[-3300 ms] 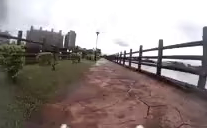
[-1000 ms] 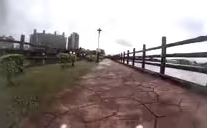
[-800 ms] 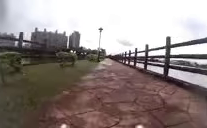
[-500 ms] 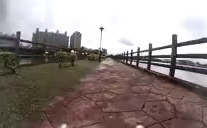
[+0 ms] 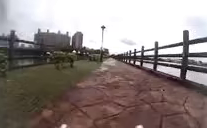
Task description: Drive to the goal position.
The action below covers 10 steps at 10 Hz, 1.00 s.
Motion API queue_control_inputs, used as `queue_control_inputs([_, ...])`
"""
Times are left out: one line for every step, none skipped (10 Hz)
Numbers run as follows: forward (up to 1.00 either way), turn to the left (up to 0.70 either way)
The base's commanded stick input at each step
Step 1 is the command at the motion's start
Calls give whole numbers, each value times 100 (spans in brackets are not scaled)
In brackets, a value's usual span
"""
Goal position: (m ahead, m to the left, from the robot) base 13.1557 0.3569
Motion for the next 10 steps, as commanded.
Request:
queue_control_inputs([85, 1])
queue_control_inputs([85, 1])
queue_control_inputs([85, 1])
queue_control_inputs([85, 1])
queue_control_inputs([85, 1])
queue_control_inputs([85, -3])
queue_control_inputs([85, -24])
queue_control_inputs([85, -33])
queue_control_inputs([85, -33])
queue_control_inputs([85, -33])
